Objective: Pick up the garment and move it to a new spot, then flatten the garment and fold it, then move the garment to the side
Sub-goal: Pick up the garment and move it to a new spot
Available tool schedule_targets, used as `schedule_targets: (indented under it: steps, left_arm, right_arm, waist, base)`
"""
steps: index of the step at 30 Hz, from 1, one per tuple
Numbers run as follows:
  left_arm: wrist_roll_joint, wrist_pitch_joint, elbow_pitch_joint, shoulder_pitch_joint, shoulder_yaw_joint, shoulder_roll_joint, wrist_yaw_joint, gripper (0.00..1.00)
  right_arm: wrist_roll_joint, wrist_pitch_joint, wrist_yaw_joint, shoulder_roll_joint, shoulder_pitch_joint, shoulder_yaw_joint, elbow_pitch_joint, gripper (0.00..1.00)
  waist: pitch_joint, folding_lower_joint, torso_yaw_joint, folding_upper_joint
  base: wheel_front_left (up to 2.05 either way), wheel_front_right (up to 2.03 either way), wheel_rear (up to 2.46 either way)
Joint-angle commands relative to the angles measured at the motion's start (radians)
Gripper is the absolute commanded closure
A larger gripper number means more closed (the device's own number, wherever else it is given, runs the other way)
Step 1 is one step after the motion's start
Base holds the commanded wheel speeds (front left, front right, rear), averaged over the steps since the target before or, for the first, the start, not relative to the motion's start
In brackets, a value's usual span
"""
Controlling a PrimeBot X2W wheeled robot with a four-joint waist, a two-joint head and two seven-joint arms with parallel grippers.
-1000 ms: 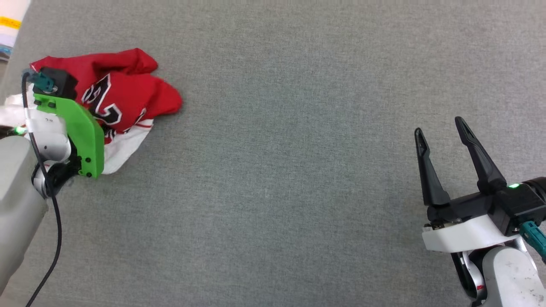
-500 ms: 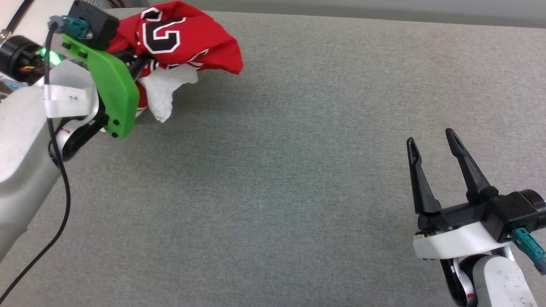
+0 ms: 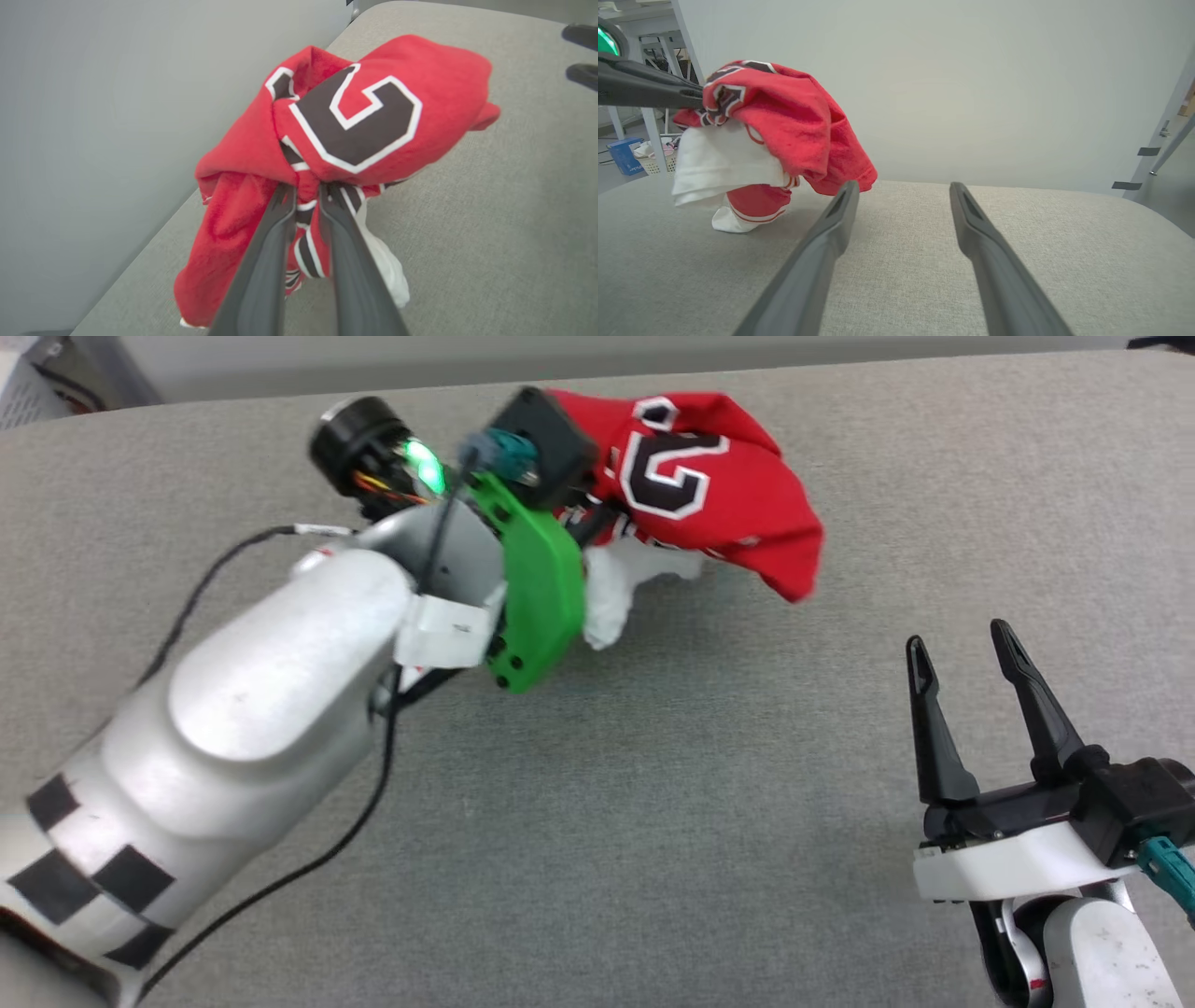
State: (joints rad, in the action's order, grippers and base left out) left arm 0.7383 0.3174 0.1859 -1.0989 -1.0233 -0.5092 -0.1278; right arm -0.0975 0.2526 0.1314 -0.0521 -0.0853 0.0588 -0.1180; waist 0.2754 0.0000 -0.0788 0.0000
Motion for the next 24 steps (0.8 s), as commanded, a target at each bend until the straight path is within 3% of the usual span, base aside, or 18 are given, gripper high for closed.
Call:
schedule_targets:
  steps: [1, 10, 16, 22, 23, 24]
  left_arm:
    - [-0.004, -0.011, 0.010, -0.022, -0.024, 0.035, -0.002, 1.00]
    - [0.020, -0.085, 0.176, 0.010, -0.215, 0.219, -0.003, 1.00]
    - [-0.018, -0.054, 0.295, 0.139, -0.256, 0.315, -0.003, 1.00]
    - [-0.057, -0.042, 0.300, 0.203, -0.257, 0.341, -0.003, 1.00]
    - [-0.057, -0.061, 0.306, 0.197, -0.257, 0.342, -0.003, 0.78]
    - [-0.058, -0.085, 0.314, 0.187, -0.257, 0.344, -0.003, 0.37]
  right_arm:
    - [-0.015, 0.009, -0.001, 0.001, 0.002, -0.007, -0.005, 0.00]
    - [-0.048, 0.009, -0.001, 0.002, -0.011, -0.034, -0.013, 0.00]
    - [-0.058, 0.009, -0.001, 0.002, -0.023, -0.031, -0.012, 0.00]
    - [-0.054, 0.009, -0.001, 0.002, -0.028, -0.029, -0.006, 0.00]
    - [-0.052, 0.009, -0.001, 0.002, -0.027, -0.029, -0.004, 0.00]
    - [-0.050, 0.009, -0.001, 0.002, -0.026, -0.030, -0.003, 0.00]
  waist:
    - [0.022, 0.0000, -0.063, 0.0000]
    - [0.071, 0.0000, -0.126, 0.0000]
    - [0.094, 0.0000, -0.141, 0.0000]
    - [0.091, 0.0000, -0.128, 0.0000]
    - [0.087, 0.0000, -0.124, 0.0000]
    - [0.081, 0.0000, -0.119, 0.0000]
  base:
    - [0.00, 0.00, 0.00]
    - [0.00, 0.00, 0.00]
    - [0.00, 0.00, 0.00]
    - [0.00, 0.00, 0.00]
    - [0.00, 0.00, 0.00]
    - [0.00, 0.00, 0.00]
